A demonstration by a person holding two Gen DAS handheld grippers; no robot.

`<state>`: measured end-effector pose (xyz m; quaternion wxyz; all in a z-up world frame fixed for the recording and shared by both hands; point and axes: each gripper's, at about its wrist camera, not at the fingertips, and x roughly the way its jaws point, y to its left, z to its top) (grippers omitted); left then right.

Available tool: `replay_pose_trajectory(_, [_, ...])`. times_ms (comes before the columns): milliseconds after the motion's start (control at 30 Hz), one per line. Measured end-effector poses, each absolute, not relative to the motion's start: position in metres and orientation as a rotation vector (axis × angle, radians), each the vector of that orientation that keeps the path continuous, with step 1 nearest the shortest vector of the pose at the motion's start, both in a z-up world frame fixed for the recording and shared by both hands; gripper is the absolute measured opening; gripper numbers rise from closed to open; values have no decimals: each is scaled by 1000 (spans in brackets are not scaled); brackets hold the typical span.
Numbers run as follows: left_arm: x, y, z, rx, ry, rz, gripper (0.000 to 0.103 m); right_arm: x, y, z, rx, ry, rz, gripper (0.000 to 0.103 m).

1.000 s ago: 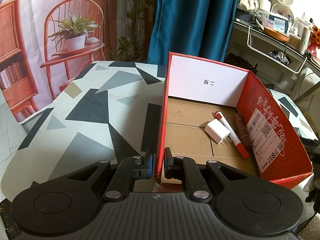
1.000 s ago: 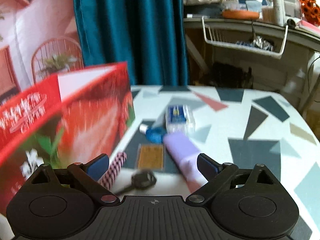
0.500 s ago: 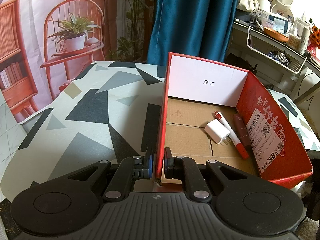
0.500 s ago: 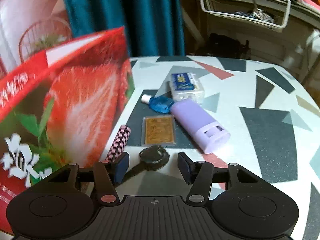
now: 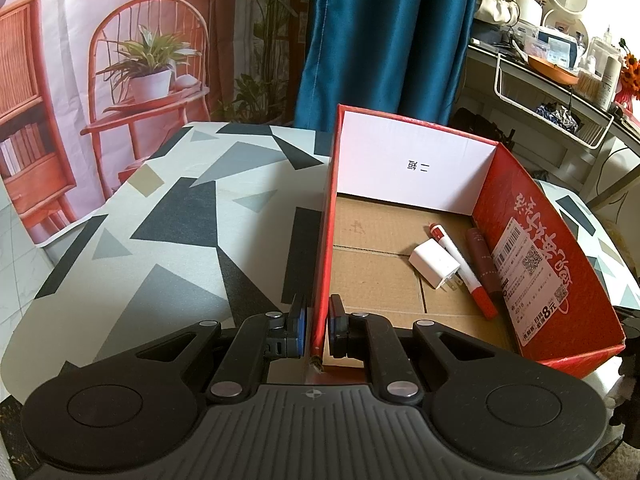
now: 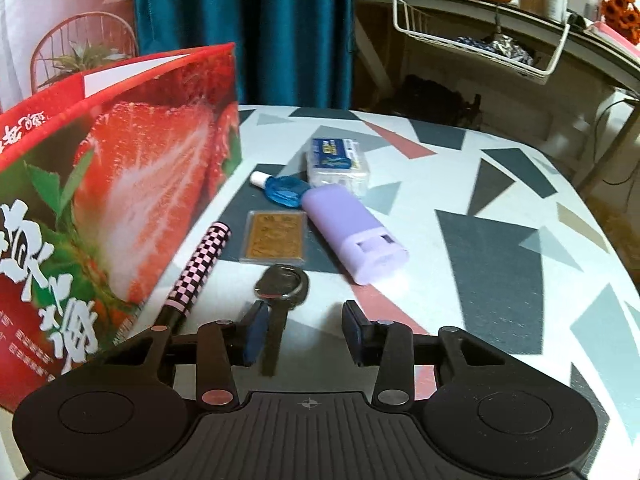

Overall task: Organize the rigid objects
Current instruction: 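Move the open right tool back toward the keys on the table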

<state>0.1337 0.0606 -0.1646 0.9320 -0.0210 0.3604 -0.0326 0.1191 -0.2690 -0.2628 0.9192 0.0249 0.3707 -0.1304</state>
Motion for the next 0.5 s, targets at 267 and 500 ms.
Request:
replay_pose_trajectory(267, [133, 61, -165, -44, 737, -67, 13, 124, -266, -260, 68, 735, -238, 41])
replay_pose_trajectory(500, [134, 61, -166, -45, 737, -65, 13, 138, -266, -267, 70, 724, -249, 40])
